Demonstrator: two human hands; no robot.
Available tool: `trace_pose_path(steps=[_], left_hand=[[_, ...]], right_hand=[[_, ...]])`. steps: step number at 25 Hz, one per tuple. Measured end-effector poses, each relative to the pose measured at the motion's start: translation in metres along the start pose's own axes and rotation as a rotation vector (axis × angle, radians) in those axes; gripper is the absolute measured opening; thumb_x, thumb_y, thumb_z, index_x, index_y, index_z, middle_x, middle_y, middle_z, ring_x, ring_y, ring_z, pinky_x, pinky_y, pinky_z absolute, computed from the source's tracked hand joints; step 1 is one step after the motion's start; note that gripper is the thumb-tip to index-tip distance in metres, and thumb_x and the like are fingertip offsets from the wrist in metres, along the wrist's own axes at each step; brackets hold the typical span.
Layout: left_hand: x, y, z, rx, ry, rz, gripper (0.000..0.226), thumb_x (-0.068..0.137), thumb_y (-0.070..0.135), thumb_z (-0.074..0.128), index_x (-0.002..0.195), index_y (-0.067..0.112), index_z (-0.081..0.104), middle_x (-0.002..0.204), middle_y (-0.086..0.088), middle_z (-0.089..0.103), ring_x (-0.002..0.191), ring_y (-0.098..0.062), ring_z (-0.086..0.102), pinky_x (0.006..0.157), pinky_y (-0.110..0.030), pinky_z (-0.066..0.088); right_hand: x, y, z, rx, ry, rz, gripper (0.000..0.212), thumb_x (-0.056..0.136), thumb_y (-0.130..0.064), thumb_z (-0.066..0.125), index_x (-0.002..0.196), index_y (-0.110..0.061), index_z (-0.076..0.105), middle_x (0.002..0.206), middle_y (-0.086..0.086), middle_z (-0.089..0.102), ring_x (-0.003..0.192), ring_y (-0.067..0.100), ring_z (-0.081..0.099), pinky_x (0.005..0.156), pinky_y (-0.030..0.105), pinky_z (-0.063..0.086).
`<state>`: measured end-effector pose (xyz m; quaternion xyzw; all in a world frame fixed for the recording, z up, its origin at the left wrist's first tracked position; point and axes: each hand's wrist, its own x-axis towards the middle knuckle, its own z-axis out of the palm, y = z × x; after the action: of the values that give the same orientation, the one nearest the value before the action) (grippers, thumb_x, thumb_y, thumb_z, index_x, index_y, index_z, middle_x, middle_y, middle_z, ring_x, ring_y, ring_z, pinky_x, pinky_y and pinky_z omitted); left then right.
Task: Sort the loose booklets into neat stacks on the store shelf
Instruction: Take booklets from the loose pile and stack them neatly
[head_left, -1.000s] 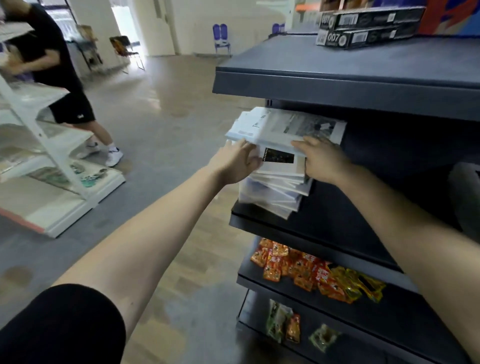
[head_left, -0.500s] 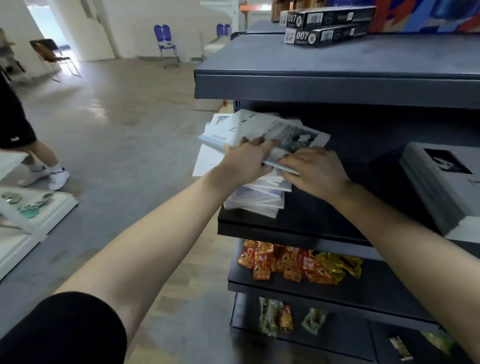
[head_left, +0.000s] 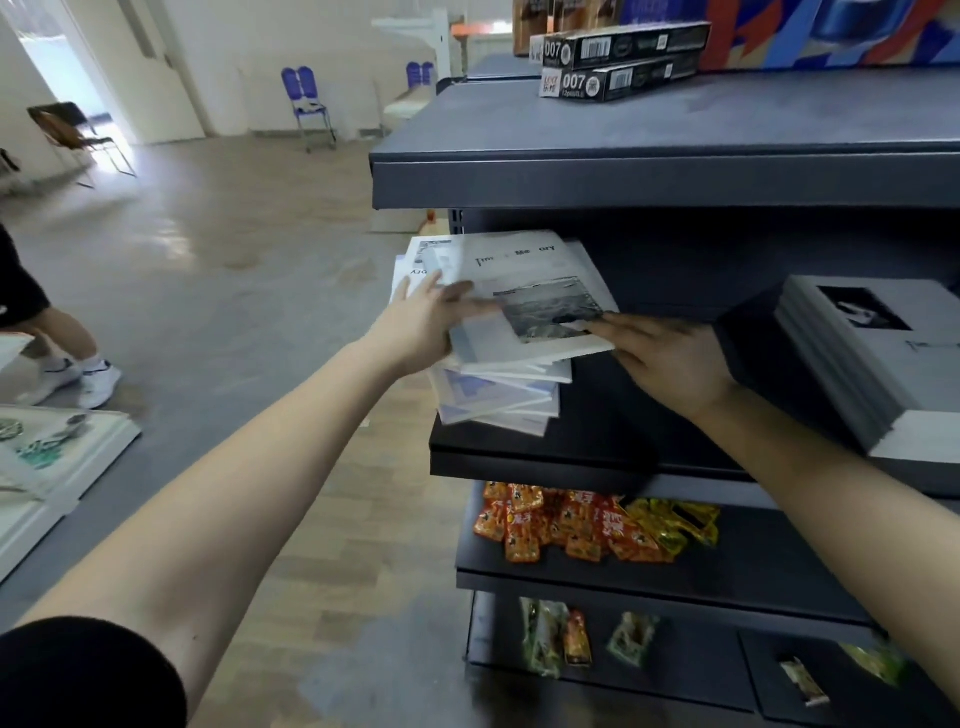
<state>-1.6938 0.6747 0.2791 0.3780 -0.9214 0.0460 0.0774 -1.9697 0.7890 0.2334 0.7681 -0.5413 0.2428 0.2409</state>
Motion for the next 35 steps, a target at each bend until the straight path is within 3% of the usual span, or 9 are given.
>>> trace_pose_path(steps=[3,7,9,14,18,21,24,30,35], left_hand=[[-0.001,-0.012,-0.003,-0.034,0.123,-0.102,0.068,0.085,-0.011,0.042,0.132,0.037,0.051,0.132,-0.008,0.052,0.115,-0.034,0.047,0.089,-0.046,0.044],[-0.01,-0.017,-0.015,-0.266,0.192,-0.223,0.049,0.086,-0.006,0.042,0.113,0.025,0.069,0.118,-0.01,0.065,0.101,-0.028,0.061,0.079,-0.036,0.051],[-0.017,-0.004,-0.018,-0.391,0.174,-0.219,0.032,0.092,0.018,0.049,0.117,0.031,0.065,0.117,-0.005,0.065,0.094,-0.023,0.06,0.076,-0.03,0.047],[-0.012,0.017,0.003,-0.186,-0.017,-0.075,0.079,0.076,0.07,0.056,0.141,0.03,0.038,0.151,0.0,0.035,0.12,-0.029,0.051,0.101,-0.034,0.041],[-0.008,0.02,0.016,-0.155,0.015,-0.085,0.07,0.08,0.068,0.05,0.141,0.037,0.037,0.155,0.0,0.026,0.124,-0.035,0.046,0.108,-0.038,0.035],[-0.006,0.027,0.019,-0.163,0.052,-0.098,0.065,0.081,0.067,0.048,0.14,0.04,0.038,0.155,0.001,0.026,0.13,-0.035,0.038,0.111,-0.039,0.031],[-0.002,0.036,0.019,-0.172,0.071,-0.106,0.071,0.078,0.075,0.041,0.139,0.038,0.041,0.153,-0.002,0.029,0.133,-0.033,0.037,0.113,-0.039,0.026],[0.024,0.07,0.017,-0.334,0.111,-0.079,0.074,0.07,0.077,0.044,0.131,0.035,0.053,0.15,-0.007,0.035,0.138,-0.028,0.032,0.115,-0.041,0.023],[0.055,0.135,0.009,-0.571,0.16,-0.042,0.049,0.075,0.042,0.074,0.12,0.026,0.063,0.145,-0.004,0.043,0.139,-0.011,0.03,0.115,-0.028,0.019]], right_hand=[[0.002,-0.015,0.002,-0.08,0.068,-0.194,0.028,0.087,-0.025,0.056,0.111,-0.021,0.07,0.092,0.002,0.073,0.099,0.026,0.067,0.077,0.039,0.058],[0.013,-0.018,0.004,-0.062,0.084,-0.16,0.028,0.085,-0.019,0.054,0.111,-0.017,0.065,0.082,0.006,0.07,0.073,0.026,0.069,0.049,0.033,0.055],[0.016,-0.018,0.009,-0.068,0.097,-0.11,0.029,0.086,-0.02,0.052,0.111,-0.018,0.066,0.082,0.004,0.07,0.064,0.023,0.067,0.044,0.029,0.052],[0.014,-0.02,0.018,-0.001,0.155,-0.043,0.033,0.088,-0.025,0.048,0.115,-0.021,0.066,0.105,0.005,0.071,0.094,0.021,0.069,0.065,0.032,0.058],[0.015,-0.018,0.011,0.26,-0.054,0.059,0.038,0.085,-0.038,0.058,0.12,-0.025,0.063,0.132,0.007,0.056,0.129,0.027,0.045,0.106,0.042,0.038],[0.021,-0.018,0.004,0.392,-0.373,0.302,0.054,0.085,-0.049,0.059,0.136,-0.041,0.043,0.156,-0.005,0.018,0.145,0.022,0.008,0.117,0.037,0.012],[0.025,-0.011,0.0,0.464,-0.337,0.375,0.048,0.088,-0.047,0.056,0.134,-0.039,0.046,0.155,-0.004,0.022,0.142,0.014,0.019,0.113,0.021,0.011],[0.006,0.019,-0.025,0.567,-0.196,0.386,0.049,0.076,-0.033,0.074,0.122,-0.024,0.062,0.137,0.002,0.051,0.128,0.008,0.044,0.109,0.013,0.027],[-0.037,0.063,-0.052,0.463,-0.089,0.368,0.046,0.078,-0.03,0.072,0.121,-0.016,0.062,0.135,0.008,0.053,0.127,0.009,0.044,0.106,0.02,0.036]])
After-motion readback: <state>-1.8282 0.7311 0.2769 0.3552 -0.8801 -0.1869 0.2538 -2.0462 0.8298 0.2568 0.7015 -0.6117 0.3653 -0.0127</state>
